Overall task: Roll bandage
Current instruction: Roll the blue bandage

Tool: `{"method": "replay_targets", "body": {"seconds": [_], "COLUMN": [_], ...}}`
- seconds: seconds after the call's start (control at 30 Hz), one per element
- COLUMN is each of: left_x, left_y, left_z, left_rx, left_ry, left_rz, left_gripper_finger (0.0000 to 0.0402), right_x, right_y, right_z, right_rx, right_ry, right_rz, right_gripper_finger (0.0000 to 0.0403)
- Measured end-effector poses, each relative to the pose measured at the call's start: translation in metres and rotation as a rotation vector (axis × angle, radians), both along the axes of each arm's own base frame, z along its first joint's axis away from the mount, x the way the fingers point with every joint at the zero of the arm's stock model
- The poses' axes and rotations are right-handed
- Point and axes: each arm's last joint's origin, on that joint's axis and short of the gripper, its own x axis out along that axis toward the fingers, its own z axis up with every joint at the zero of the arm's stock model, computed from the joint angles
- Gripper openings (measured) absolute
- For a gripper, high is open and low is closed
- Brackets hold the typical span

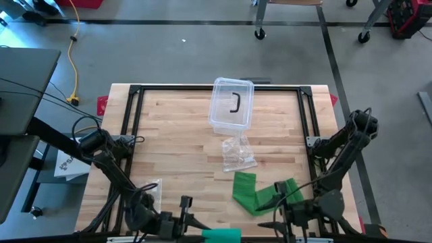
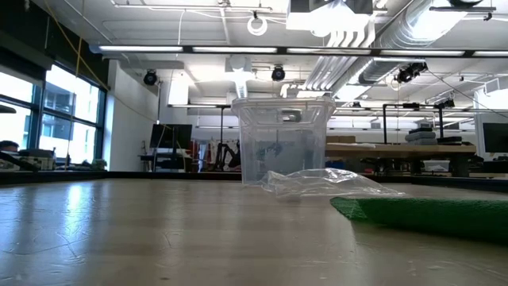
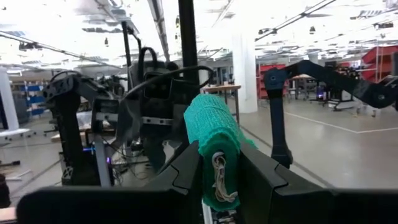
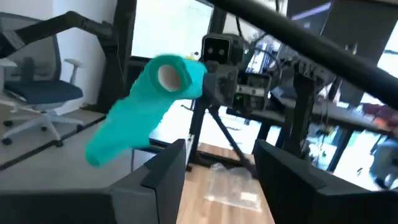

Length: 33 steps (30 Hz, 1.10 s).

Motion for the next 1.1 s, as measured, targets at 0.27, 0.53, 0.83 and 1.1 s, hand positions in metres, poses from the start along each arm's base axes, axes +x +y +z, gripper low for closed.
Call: {"method": "replay_targets", "body": {"seconds": [0.27,0.53,0.83,1.1], "left_x": [0.009,0.022,0.031,0.037], "left_y": [0.005,0.015,0.025,0.031], "left_z": [-0.007,-0.016,-0.018,-0.024], "left_rx": [-0.047,-0.114,-0.158,-0.204], "left_ry": [0.062,0.144,0.163,0.217], "left_rz": [0.001,0.024,0.047,0.062], "left_gripper_finger": [0.0071,0.0071,0.0071,0.0071], "right_x": [0.009,0.015,0.019,0.025], "right_y": [-0.007,-0.012,-0.008,-0.007], "right_z": [0.001,-0.006,-0.017,-0.024], "right_rx": [-0.059,-0.146,-0.22,-0.224], "right_ry": [-0.015,0.032,0.058,0.062], "right_rz": [-0.039,-0.063,-0.071,-0.124], "right_gripper_finger": [0.0228,0.0231,0.0231,0.0231]}}
